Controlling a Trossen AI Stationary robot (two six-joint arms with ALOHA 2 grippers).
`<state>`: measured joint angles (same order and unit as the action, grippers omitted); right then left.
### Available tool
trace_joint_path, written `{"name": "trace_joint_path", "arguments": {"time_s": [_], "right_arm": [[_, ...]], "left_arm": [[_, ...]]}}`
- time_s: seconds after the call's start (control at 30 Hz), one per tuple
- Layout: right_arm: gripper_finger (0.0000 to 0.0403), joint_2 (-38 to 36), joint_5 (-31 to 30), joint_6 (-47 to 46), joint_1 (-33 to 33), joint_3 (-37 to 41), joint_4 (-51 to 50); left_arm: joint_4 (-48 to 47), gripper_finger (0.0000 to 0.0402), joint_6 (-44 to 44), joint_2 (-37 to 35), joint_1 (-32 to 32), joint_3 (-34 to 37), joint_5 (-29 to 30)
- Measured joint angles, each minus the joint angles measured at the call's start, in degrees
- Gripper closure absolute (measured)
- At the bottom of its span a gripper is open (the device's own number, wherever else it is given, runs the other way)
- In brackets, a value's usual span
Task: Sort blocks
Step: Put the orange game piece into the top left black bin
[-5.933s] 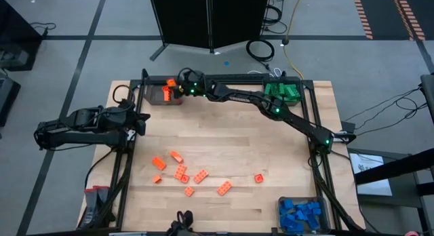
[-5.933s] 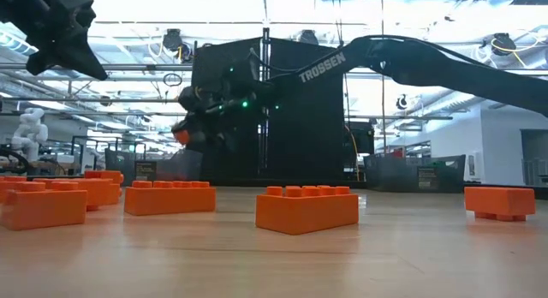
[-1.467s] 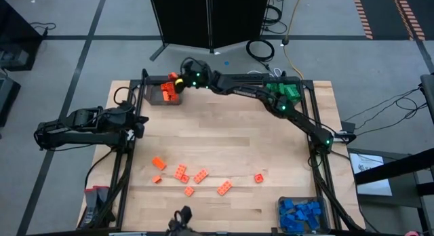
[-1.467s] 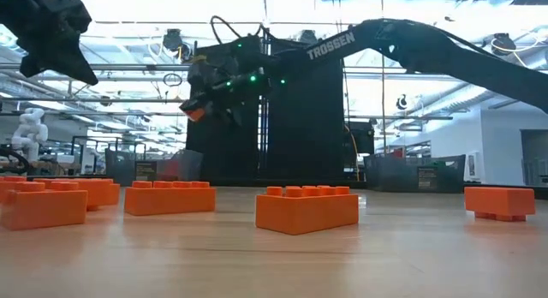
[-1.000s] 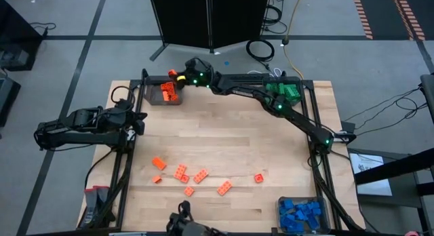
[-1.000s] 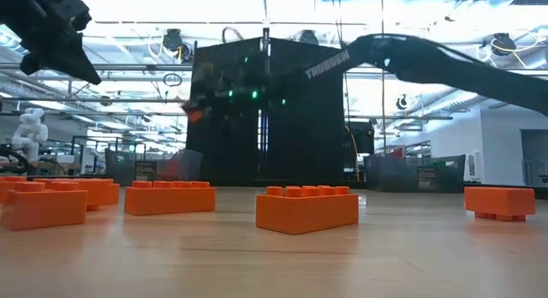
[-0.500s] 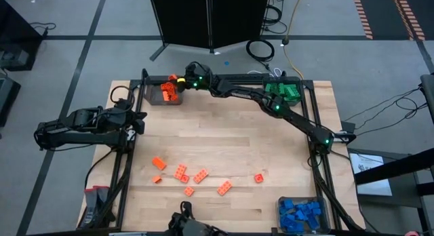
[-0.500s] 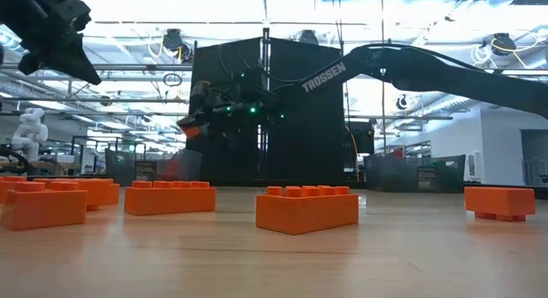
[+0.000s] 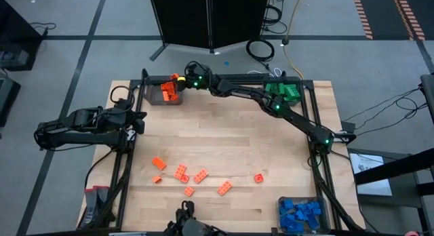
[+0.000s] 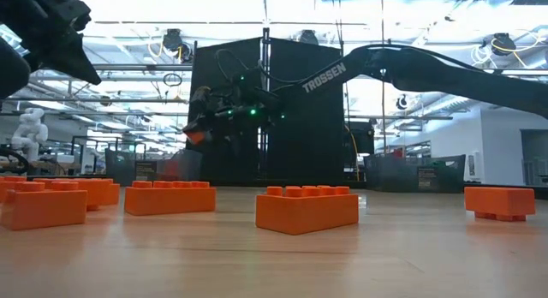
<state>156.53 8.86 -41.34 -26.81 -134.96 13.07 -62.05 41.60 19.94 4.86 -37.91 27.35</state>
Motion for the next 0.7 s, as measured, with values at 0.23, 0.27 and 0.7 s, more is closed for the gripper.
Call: {"name": "trace_joint_path", "arguments": {"time_s": [0.23,0.27,0.7], "right_arm": [[0.0280,0.0,-0.1,0.3,0.0,0.0,-0.6],[0.0284,0.0,-0.1,0.3,0.0,0.0,-0.5],[0.0273,-0.1,0.2,2.7,0.1,-0.1,3.3]], "left_arm": [[0.0,0.0401,0.0,0.0,0.0,0.0,0.2],[0.0,0.0401,0.0,0.0,0.0,0.0,0.2],[0.0,0.0401,0.0,0.0,0.0,0.0,0.2]]}}
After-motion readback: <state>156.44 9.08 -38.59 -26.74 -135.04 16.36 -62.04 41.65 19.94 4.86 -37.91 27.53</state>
